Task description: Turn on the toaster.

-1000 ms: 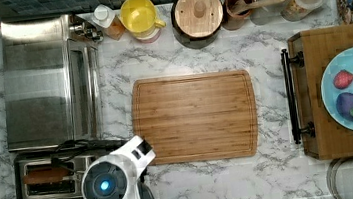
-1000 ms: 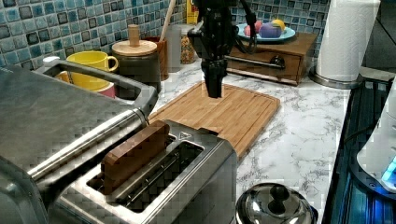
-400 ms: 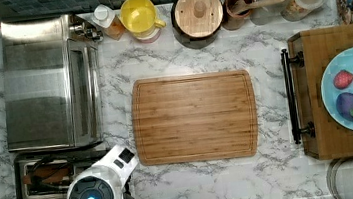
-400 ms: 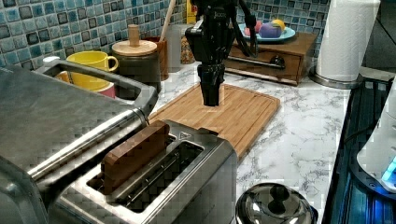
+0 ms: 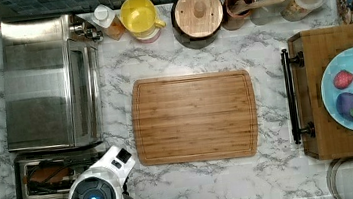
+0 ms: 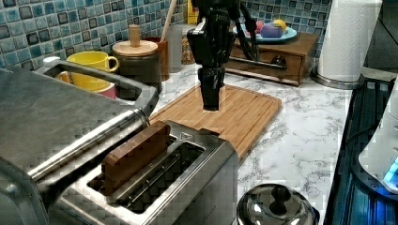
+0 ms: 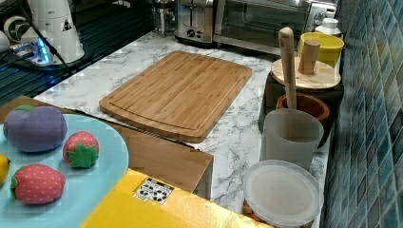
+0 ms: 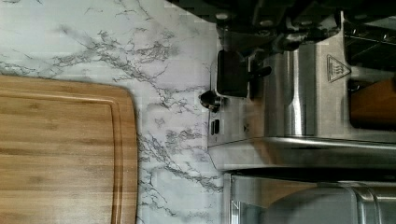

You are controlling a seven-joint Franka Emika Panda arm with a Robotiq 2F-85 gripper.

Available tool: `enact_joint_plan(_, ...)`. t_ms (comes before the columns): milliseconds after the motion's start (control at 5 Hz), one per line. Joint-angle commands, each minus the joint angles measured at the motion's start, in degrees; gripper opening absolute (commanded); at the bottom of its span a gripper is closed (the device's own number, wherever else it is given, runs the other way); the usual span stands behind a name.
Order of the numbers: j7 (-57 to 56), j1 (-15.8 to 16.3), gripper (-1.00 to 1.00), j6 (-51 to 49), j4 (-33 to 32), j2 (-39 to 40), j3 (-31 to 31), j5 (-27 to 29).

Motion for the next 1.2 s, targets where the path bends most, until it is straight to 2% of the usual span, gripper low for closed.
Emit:
enact_joint_plan(200, 5.3, -1.5, -1.00, 5.9, -4.3, 0.0, 4.7, -3.8)
enact_joint_plan(400, 9.0, -4.0, -1.00, 7.0, -3.9, 0.6, 6.9, -5.7)
enact_joint_plan(600, 11.8, -6.7, -1.00, 5.3, -3.6, 0.7, 6.9, -6.7)
enact_joint_plan(800, 12.5, -8.1, -1.00, 3.7, -3.6, 0.2, 5.8, -6.2)
enact_joint_plan(1200, 5.1, -4.5, -1.00, 3.0, -2.5, 1.9, 3.0, 0.9)
